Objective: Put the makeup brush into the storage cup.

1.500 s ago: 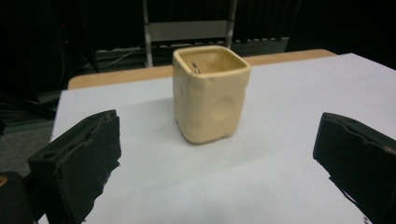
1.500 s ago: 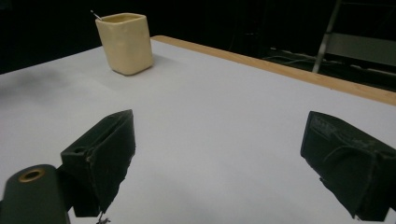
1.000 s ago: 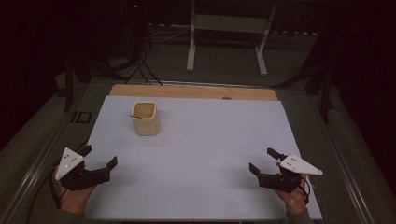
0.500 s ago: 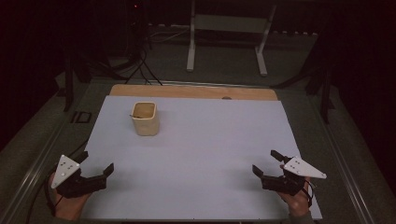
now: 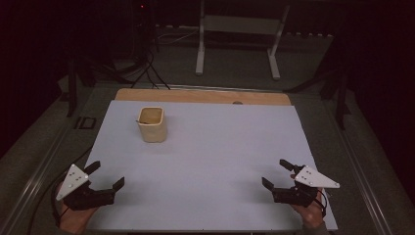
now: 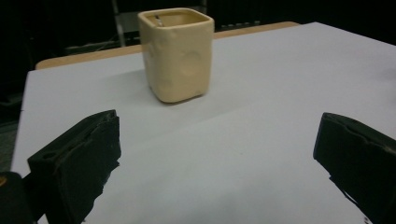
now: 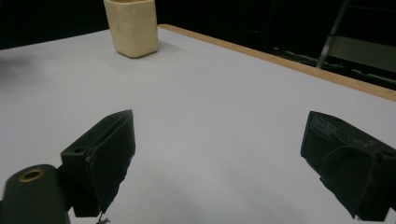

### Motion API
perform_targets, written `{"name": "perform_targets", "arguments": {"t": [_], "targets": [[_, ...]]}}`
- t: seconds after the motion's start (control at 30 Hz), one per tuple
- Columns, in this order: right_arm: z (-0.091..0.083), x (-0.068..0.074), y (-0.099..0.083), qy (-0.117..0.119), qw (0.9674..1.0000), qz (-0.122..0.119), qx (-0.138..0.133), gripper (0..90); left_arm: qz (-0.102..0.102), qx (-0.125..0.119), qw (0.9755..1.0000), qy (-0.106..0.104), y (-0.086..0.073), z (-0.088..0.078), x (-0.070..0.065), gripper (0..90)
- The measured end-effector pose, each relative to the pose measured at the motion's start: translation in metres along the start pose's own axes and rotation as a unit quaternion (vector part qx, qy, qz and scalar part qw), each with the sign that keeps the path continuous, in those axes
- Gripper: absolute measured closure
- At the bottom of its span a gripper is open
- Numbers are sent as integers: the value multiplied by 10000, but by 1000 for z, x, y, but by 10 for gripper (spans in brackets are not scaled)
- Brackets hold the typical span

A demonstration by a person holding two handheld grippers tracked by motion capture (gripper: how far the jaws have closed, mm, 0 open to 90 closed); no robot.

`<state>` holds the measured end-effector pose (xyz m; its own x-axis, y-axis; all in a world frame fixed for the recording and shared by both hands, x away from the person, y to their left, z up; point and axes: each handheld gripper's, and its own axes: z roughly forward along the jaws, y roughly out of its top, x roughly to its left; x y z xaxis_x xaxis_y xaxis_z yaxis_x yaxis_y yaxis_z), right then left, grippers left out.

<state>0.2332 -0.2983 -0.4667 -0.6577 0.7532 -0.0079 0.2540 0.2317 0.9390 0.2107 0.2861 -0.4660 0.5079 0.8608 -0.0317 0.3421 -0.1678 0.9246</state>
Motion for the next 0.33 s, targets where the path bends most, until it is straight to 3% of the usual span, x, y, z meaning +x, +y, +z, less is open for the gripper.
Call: {"name": "perform_targets", "arguments": {"t": [0.33], "targets": [[-5,-6,-2,169,9998,-91,-39,99,84,33,9999,-70,0,3,0,20]]}}
